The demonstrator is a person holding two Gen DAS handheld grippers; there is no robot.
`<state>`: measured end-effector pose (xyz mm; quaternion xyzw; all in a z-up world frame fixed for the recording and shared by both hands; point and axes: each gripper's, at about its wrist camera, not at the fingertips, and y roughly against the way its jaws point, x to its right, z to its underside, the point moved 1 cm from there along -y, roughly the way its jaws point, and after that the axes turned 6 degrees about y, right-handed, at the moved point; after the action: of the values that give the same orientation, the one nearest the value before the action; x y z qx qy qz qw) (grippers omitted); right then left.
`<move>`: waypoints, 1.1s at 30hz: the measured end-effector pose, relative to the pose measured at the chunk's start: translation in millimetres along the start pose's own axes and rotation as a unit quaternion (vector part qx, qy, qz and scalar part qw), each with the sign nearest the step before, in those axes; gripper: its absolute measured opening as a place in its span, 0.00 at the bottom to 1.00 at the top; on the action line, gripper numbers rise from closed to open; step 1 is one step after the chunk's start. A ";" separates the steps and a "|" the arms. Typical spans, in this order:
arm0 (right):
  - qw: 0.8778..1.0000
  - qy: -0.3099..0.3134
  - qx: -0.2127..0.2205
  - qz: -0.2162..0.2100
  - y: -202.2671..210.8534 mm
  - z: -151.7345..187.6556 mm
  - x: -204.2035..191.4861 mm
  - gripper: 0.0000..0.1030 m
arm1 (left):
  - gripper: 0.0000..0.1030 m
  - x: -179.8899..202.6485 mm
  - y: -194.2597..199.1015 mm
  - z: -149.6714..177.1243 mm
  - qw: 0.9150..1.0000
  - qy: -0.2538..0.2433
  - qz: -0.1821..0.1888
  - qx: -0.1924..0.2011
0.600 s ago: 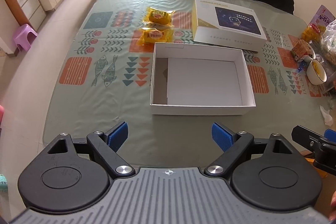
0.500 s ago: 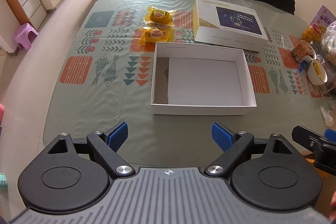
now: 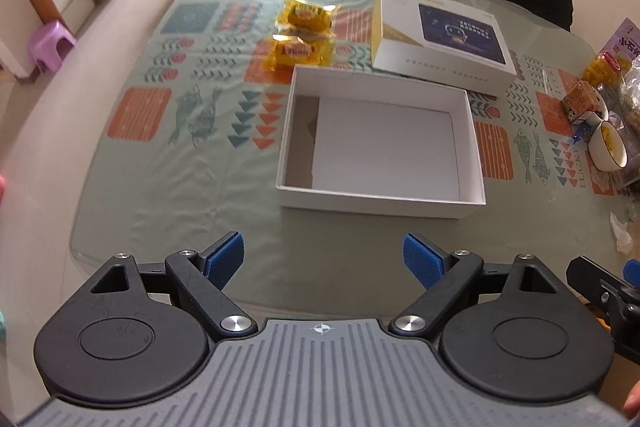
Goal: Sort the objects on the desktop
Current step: 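Move the left gripper toward the two yellow bread packets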
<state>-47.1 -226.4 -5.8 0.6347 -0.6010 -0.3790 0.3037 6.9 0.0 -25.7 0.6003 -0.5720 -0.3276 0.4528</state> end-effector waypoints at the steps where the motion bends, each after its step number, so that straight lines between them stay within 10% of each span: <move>1: 1.000 0.002 -0.001 -0.007 -0.9 0.1 2.1 1.00 | 1.00 -1.5 -0.4 2.2 1.000 0.005 0.002 0.001; 17: 0.996 0.014 0.036 -0.077 -26.6 -24.1 14.0 1.00 | 1.00 -6.6 -27.5 -39.0 0.999 0.021 -0.008 0.025; 23: 0.989 -0.023 0.124 -0.075 -39.6 -40.5 10.8 1.00 | 1.00 -19.6 -55.5 -69.3 1.000 0.024 -0.001 0.002; 33: 0.995 -0.035 0.069 -0.064 -98.6 -87.3 -10.6 1.00 | 1.00 -28.3 -107.7 -138.5 1.000 0.000 -0.001 -0.007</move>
<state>79.3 -212.8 -41.4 0.6777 -0.5942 -0.3773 0.2130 171.4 44.2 -76.2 0.5977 -0.5691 -0.3324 0.4565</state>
